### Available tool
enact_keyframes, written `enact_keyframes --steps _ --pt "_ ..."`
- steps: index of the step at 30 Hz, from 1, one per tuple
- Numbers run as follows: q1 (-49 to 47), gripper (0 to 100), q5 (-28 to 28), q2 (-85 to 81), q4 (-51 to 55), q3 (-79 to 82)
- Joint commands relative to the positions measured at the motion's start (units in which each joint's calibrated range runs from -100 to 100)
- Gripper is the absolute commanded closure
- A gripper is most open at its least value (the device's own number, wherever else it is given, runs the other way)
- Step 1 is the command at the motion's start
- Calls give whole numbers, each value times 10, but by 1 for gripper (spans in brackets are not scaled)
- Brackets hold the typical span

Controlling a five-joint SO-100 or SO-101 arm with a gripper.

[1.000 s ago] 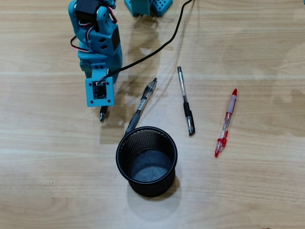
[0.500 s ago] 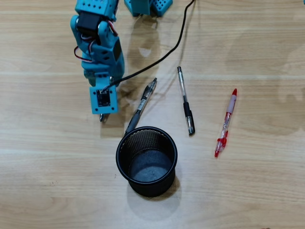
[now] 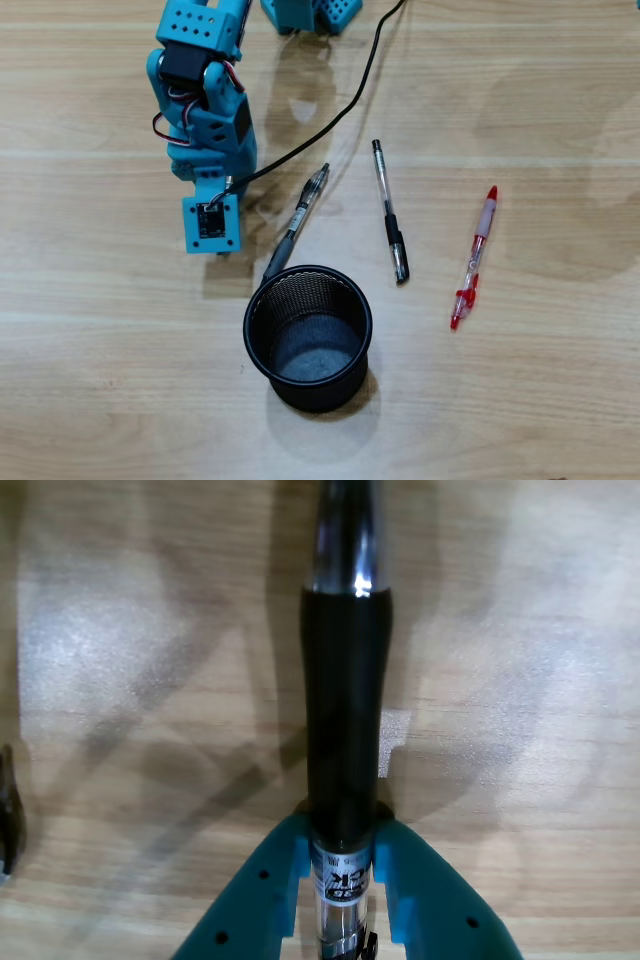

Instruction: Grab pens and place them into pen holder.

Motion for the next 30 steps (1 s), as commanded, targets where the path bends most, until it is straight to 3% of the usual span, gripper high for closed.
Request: enact_keyframes --steps 1,10,18,23,30 --pt "0 98 2 -5 7 6" --pt "3 98 5 -78 8 3" --pt "2 98 5 -246 8 11" --pt "1 98 2 -385 88 43" --pt "-34 98 -3 -504 93 101"
